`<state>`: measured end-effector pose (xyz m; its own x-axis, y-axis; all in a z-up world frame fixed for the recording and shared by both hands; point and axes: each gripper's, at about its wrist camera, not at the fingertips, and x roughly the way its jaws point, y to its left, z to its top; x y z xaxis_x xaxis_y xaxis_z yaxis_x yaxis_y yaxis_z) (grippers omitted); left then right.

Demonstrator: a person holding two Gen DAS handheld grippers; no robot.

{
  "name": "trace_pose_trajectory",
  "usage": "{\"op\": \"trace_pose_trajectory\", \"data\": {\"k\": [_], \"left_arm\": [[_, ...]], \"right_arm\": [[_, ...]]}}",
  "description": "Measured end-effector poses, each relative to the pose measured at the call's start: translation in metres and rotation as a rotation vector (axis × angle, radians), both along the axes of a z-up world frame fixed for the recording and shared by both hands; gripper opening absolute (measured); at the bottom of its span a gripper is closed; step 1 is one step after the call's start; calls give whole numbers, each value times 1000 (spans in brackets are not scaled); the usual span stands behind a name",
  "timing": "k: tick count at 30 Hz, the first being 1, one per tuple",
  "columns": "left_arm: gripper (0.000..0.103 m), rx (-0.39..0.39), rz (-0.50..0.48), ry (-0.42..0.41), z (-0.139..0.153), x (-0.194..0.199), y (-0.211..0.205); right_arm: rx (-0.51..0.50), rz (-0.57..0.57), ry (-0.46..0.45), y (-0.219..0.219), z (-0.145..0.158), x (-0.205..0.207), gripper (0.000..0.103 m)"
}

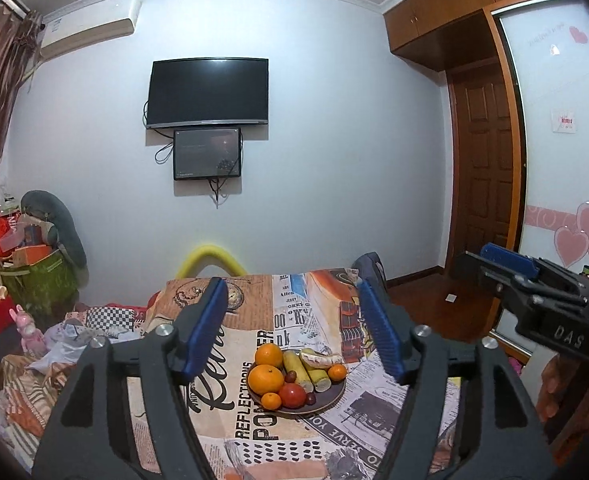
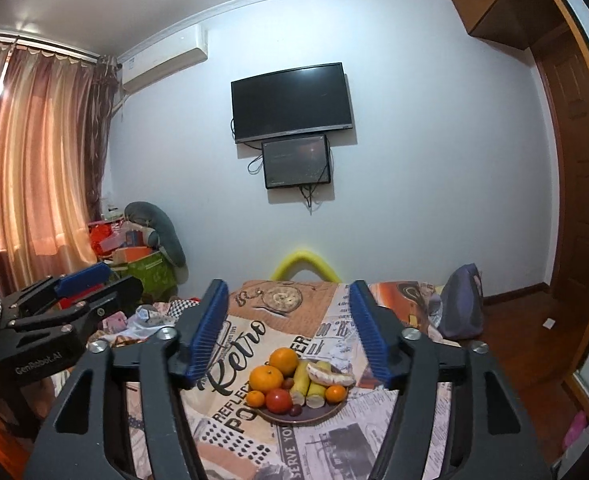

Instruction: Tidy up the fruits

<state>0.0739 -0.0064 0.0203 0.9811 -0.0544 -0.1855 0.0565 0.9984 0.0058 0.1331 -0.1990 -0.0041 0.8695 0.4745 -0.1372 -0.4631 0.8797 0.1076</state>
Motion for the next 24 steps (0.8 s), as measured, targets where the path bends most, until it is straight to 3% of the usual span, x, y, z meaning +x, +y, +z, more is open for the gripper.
{"op": "trace_pose_trajectory", "data": {"k": [2,6,8,11,24], "left_arm": [[80,-8,5,-2,0,-2,-1],[89,-14,20,-14,-1,-10,-1],[99,-20,34,-18,-2,-12,0],[101,-28,52,-25,-3,-16,1],[102,-23,53,-30,-5,-20,3]], "right_arm": [[0,-14,-10,0,0,-6,76],[-10,-41,-29,1,1,-15,86],[-17,-55,-34,2,2,-16,93],[-12,-91,-50,1,2,-18,103],[-20,-96,-49,-2,-3,-27,103]]}}
